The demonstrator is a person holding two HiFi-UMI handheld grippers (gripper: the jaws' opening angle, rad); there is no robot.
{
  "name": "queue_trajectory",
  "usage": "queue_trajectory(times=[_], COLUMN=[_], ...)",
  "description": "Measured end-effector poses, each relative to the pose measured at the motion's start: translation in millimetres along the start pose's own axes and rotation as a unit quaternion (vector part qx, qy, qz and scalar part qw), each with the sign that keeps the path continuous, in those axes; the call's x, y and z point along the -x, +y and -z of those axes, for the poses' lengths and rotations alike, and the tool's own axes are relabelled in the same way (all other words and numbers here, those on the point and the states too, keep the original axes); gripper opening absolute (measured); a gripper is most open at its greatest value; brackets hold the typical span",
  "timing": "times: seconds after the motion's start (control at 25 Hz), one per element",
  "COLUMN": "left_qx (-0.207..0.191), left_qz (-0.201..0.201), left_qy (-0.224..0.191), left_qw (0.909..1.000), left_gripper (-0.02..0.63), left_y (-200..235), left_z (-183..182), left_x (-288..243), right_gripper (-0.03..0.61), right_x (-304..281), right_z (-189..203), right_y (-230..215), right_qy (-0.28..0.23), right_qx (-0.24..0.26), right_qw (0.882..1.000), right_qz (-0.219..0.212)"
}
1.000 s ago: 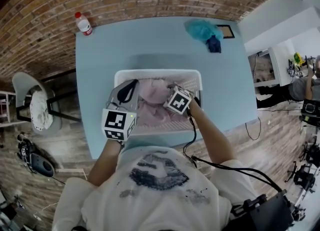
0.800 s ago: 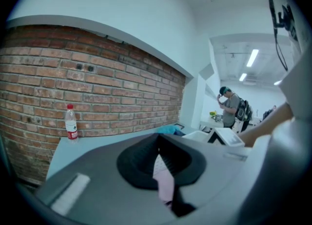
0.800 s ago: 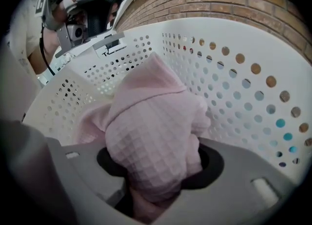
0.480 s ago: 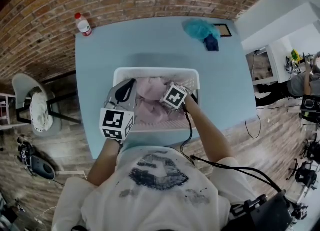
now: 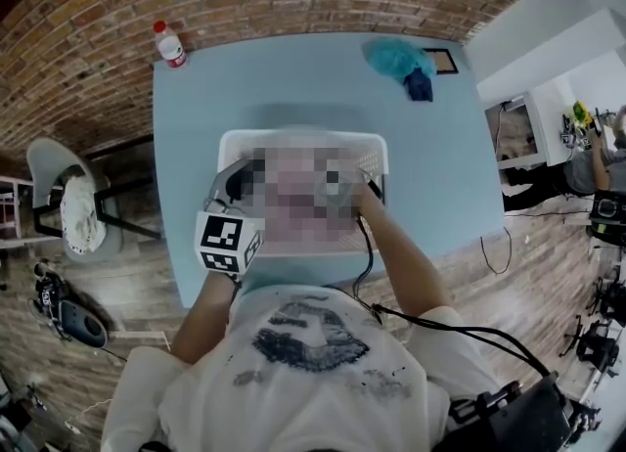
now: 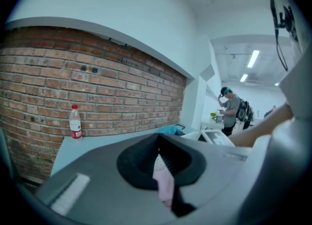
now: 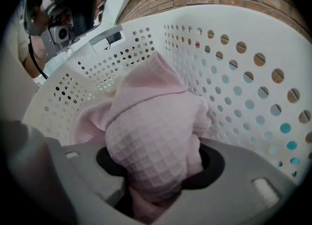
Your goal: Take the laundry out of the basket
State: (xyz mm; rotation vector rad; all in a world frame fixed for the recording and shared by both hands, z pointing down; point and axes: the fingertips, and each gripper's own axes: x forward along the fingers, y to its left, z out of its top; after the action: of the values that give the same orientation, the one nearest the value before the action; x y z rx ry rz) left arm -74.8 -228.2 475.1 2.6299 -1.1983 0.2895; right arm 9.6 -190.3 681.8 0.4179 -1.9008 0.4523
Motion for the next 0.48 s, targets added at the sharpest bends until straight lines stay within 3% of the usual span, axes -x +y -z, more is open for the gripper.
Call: queue_trajectory(times=[0.48], left_qx=[-0.001], left_qz=[-0.009], left_qy=[-0.003], left_qw=[1.0], left_gripper=[-0.009], left_y=[5.3], left_z=[-1.5], left_x=[6.9], right_gripper=[0.253], right_x=[16.6], right_z=[-8.6], right_y=[4.1], right_qy=[-0.016], right_qx=[0.005], right_qw=[1.0], right_qz=[0.005])
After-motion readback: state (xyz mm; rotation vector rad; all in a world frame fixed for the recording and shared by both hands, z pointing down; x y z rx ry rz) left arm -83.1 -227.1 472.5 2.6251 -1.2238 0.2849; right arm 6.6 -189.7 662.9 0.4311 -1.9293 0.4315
